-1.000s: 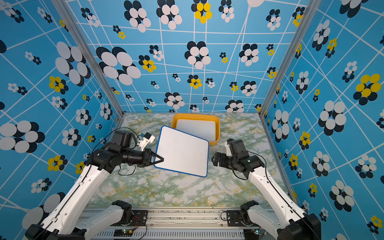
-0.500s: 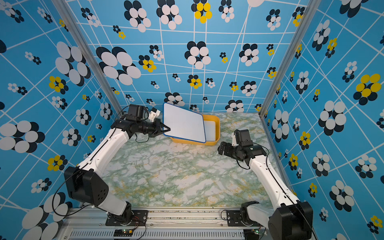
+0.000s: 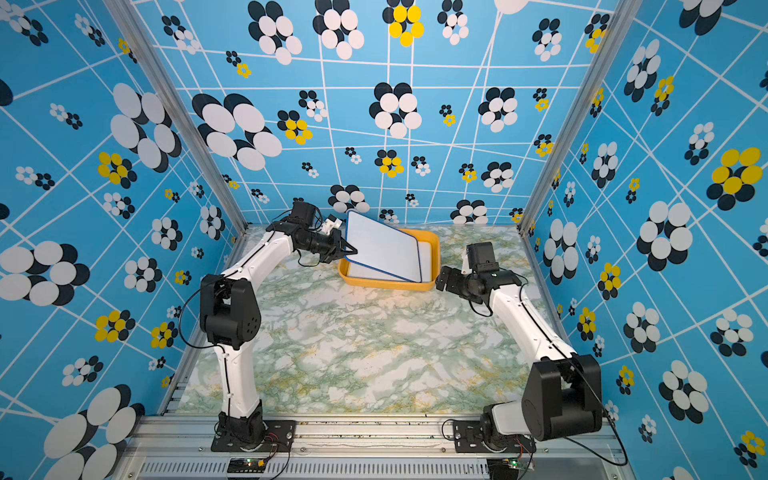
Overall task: Put the whiteboard into the storage box
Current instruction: Place the whiteboard in the storage box.
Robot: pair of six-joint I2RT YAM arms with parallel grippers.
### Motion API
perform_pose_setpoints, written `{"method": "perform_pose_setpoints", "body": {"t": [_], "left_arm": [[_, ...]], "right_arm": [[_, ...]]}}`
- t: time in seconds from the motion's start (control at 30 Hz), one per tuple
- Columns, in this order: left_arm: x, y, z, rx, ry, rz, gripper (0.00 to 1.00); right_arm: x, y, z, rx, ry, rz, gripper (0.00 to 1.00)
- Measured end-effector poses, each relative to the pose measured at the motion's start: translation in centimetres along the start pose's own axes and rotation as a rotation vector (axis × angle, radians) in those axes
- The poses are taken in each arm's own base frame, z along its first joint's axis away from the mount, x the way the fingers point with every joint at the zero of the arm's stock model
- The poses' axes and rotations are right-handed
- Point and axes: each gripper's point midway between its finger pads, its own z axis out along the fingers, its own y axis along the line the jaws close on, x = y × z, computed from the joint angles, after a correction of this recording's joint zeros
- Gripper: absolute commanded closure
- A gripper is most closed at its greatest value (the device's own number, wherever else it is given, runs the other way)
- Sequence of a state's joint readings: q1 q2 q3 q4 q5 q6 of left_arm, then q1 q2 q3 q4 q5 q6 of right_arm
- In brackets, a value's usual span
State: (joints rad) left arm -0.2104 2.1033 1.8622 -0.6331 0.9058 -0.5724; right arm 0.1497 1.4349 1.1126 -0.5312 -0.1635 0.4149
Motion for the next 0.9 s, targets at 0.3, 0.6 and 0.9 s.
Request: {"method": "perform_pose_setpoints", "body": {"t": [0.3,0.6,0.9], "left_arm": [[-0.6,1.0,1.9,0.063,0.072,-0.017,1.00],[-1.6,2.4,2.8,0.106,0.125,0.000,0.86],[-1.3,7.4,4.2,-0.061,0.165,-0.064,0.61]], "right_arm": [[-1.3,-0.4,4.5,0.010,-0.002,0.038,0.07],[-3.4,-0.7,9.6,0.022,-0.012,0.116,0.17],[-5.2,-0.6,12.1,0.023,-0.036,0.175,0.44]]}}
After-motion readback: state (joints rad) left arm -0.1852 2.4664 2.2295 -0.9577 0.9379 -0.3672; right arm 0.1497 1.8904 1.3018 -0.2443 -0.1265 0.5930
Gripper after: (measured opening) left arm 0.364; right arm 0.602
